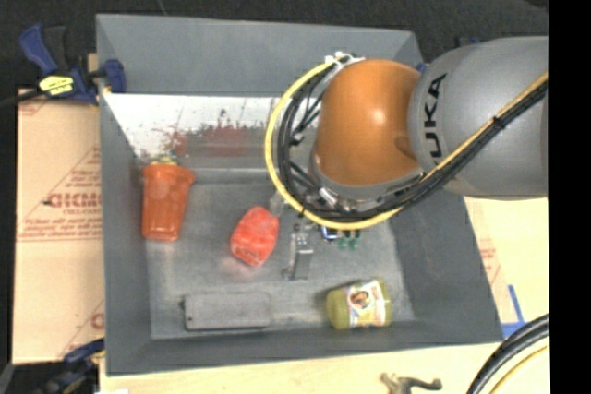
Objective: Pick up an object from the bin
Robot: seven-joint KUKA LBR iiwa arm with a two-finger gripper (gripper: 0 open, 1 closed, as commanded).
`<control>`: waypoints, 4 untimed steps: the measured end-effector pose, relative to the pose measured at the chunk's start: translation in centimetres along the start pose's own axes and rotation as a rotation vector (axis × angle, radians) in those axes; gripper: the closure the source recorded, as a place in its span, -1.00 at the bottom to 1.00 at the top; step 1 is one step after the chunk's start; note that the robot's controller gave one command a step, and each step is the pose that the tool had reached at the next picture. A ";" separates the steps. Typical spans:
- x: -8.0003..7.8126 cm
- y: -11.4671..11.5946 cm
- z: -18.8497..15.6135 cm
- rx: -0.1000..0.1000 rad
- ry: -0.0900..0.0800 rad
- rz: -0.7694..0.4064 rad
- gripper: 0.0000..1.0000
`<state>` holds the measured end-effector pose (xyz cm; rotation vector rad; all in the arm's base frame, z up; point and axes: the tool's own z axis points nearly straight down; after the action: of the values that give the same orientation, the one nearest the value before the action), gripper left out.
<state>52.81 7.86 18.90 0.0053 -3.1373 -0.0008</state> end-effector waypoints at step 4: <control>5.2 15.6 8.9 -0.003 -0.007 -0.523 -1.00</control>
Offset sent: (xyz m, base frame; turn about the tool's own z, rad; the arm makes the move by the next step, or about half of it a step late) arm -0.0515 0.0526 -0.1190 -0.2219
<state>47.53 23.46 10.02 0.8175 -3.0367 -0.0069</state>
